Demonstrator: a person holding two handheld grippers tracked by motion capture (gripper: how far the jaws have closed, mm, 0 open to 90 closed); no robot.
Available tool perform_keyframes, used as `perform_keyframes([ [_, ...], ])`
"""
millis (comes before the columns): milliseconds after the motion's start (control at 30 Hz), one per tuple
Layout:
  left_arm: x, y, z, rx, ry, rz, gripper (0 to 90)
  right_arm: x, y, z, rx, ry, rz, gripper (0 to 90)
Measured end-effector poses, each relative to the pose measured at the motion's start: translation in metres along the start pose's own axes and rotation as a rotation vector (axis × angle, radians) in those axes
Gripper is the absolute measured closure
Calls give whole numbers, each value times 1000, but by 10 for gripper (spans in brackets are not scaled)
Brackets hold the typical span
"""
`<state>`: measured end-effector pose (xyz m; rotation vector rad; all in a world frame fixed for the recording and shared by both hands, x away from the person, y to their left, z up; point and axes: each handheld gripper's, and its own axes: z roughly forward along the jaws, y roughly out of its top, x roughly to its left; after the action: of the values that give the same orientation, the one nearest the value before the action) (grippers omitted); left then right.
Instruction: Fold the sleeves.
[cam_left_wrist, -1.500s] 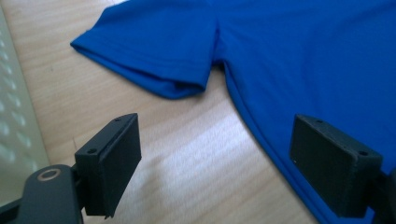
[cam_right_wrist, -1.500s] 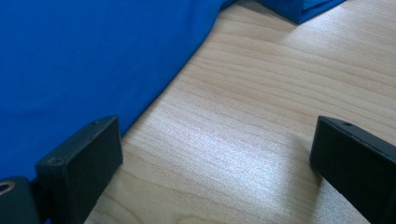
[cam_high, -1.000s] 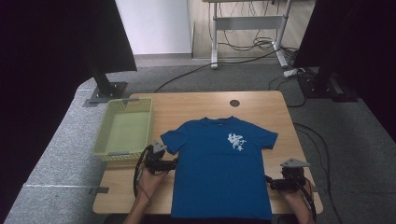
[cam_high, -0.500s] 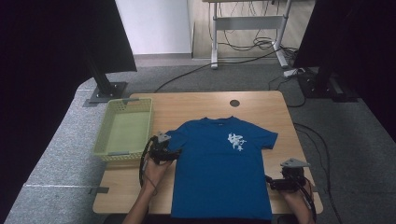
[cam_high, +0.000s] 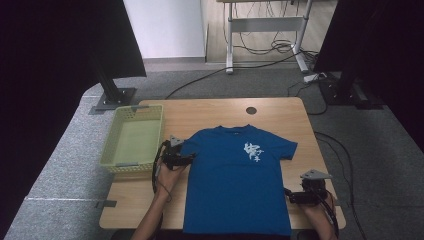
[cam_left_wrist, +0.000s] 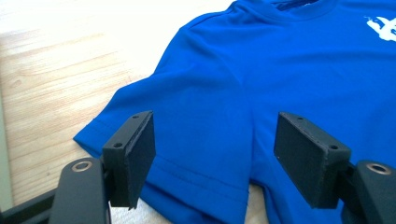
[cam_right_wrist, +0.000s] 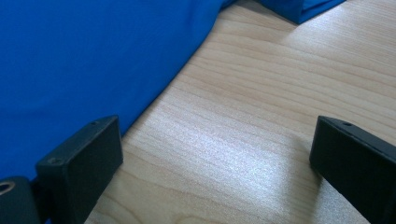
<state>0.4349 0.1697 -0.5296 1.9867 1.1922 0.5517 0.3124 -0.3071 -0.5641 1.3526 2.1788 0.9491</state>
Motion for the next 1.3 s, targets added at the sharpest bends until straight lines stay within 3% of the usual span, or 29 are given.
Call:
perform_keyframes([
  [267,3,0,11,1,42,-11,341,0,0,0,0,0,0,24],
  [467,7,2,19,9,111,-19,384,0,0,0,0,0,0,24],
  [600,8,2,20,12,121,-19,399,0,0,0,0,0,0,24],
  [667,10,0,24,36,148,-21,402,0,0,0,0,0,0,24],
  [767,10,-1,25,43,150,-20,395,0,0,0,0,0,0,24],
  [800,14,-4,27,35,133,-42,395,0,0,0,0,0,0,24],
  [1000,14,-5,26,34,126,-42,396,0,0,0,0,0,0,24],
  [1033,10,-4,25,34,97,-31,396,0,0,0,0,0,0,24],
  [1067,9,-4,25,35,96,-28,587,0,0,0,0,0,0,24],
  [1133,7,-3,26,33,94,-26,695,0,0,0,0,0,0,24],
  [1167,5,-4,26,25,94,-18,695,0,0,0,0,0,0,24],
  [1200,4,-3,27,25,93,-13,809,0,0,0,0,0,-1,24],
  [1233,4,-3,27,25,93,-13,849,0,0,0,0,0,-1,24],
  [1300,2,-3,27,28,98,-6,865,0,0,0,0,0,-1,24],
])
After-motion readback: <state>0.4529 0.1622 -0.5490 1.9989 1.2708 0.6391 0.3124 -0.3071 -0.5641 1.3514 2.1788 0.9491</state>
